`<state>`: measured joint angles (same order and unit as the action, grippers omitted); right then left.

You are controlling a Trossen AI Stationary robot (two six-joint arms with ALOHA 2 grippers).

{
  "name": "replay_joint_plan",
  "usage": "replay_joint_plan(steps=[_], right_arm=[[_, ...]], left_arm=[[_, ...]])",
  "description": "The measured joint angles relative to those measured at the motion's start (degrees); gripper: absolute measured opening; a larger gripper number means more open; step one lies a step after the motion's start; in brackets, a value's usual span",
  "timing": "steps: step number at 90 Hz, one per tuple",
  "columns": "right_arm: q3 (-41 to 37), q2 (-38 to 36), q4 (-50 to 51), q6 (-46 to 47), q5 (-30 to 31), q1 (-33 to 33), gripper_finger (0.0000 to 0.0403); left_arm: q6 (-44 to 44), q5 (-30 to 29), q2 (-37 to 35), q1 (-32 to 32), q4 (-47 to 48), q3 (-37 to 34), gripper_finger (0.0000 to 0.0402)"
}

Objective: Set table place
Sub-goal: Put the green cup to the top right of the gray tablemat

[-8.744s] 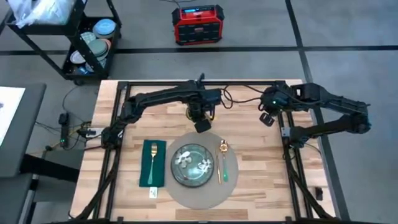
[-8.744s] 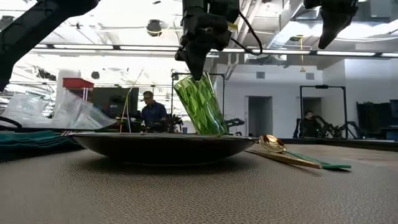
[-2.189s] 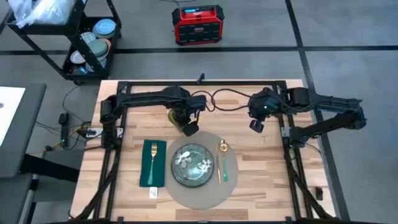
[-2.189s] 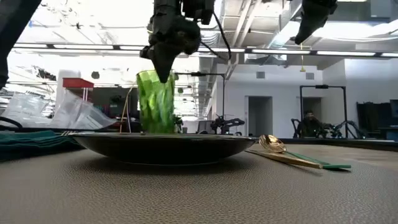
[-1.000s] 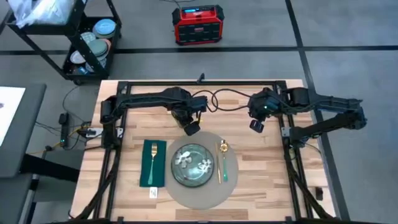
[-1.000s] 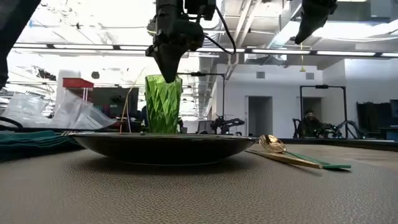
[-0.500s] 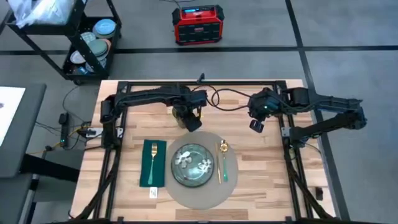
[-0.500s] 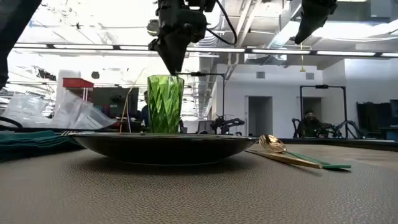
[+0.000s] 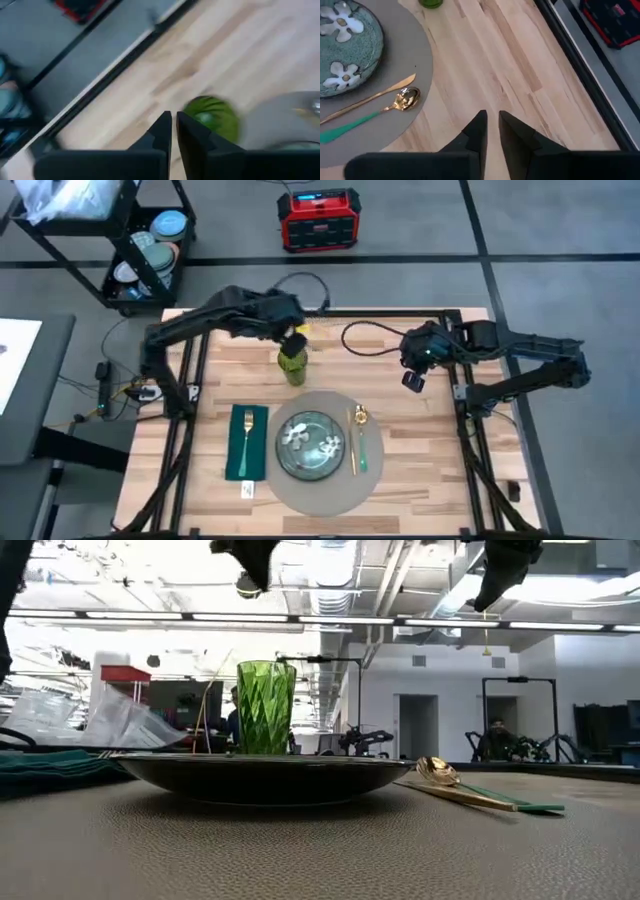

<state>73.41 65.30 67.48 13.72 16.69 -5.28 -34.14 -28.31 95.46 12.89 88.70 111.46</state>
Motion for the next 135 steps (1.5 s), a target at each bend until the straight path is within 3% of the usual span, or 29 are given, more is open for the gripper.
replay_joint_plan(steps=[13, 28, 41, 52, 69, 113, 135], right_arm=[[0.0, 0.0, 0.33, 1.25, 0.17, 0.85, 0.0006], [0.0, 0.0, -0.02, 1.45, 0.32, 1.3, 0.0004], [0.0, 0.0, -0.78, 1.44, 0.43, 1.21, 0.0001], [0.0, 0.0, -0.71, 1.71, 0.56, 1.17, 0.0], [0.0, 0.0, -0.72, 1.92, 0.59, 1.16, 0.0], [0.0, 0.0, -0.53, 1.9, 1.31, 1.07, 0.0], [0.0, 0.02, -0.41, 1.86, 1.33, 1.07, 0.0]], left_arm=[[-9.98, 4.03, -11.03, 1.06, -6.63, -21.14, 0.0], [-21.75, 7.19, -24.62, 0.95, -26.2, -44.25, 0.0], [-27.88, 7.57, -32.95, 1.56, -47.23, -59.64, 0.0], [-32.75, 8.89, -34.82, 2.18, -54.57, -67.9, 0.0], [-33.75, 9.13, -33.06, 2.22, -68.6, -72.27, 0.0], [-32.95, 18.48, -19.43, 3.36, -88.27, -72.47, 0.0], [-32.94, 21.63, -11.27, 3.57, -94.13, -67.48, 0.0]])
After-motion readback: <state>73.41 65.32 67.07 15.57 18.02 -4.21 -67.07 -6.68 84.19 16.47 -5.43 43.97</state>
